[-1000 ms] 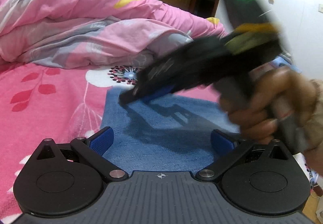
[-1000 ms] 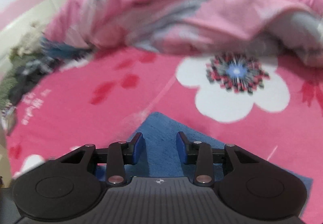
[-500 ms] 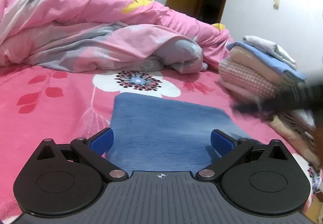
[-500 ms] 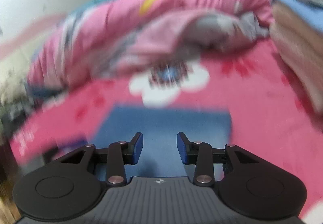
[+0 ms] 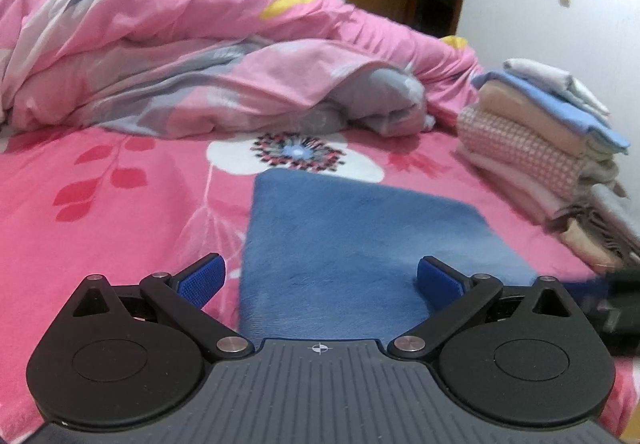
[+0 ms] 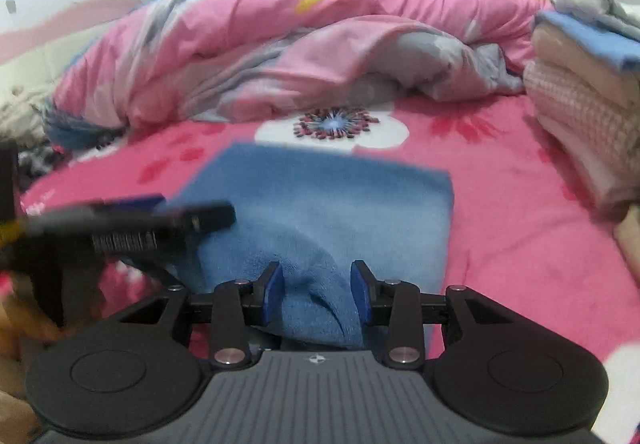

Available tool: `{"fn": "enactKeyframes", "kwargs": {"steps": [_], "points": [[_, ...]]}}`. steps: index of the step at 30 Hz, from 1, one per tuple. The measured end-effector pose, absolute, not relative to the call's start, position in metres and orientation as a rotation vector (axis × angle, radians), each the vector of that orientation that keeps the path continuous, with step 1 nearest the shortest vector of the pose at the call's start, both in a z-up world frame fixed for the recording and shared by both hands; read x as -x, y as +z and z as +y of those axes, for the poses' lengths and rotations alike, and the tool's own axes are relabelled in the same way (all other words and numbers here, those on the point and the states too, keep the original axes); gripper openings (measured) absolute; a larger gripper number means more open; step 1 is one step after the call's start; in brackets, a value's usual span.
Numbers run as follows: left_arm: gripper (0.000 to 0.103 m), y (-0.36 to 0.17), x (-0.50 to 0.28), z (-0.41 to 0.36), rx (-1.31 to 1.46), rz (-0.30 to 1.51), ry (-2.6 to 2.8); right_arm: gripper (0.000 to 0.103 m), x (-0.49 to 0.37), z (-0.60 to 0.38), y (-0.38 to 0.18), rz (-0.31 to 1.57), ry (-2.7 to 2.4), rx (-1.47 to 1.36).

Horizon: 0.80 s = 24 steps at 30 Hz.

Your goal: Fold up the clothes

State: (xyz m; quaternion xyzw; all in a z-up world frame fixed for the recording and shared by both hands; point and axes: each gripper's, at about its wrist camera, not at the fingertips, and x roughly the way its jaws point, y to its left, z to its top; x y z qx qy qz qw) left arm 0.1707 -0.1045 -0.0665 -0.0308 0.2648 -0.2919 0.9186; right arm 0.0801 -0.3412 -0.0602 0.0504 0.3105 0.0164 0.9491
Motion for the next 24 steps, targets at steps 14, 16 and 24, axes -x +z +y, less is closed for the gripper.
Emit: {"fn": "enactKeyframes", "kwargs": {"steps": [14,16,24], "points": [[0.103,-0.075,-0.168,-0.118,0.003,0.59,-0.633,0.041,-0.061,-0.334,-0.07,0.564,0.019,-0.062],[0.103,-0.076,-0.169,-0.114,0.03,0.602,-0.644,0.041,-0.058,-0.335,-0.069,0.563,0.022,-0.07],[0.103,-0.076,-0.167,-0.11,0.029,0.6,-0.636,0.042,-0.038,-0.349,-0.042,0.512,0.046,-0.129]]}}
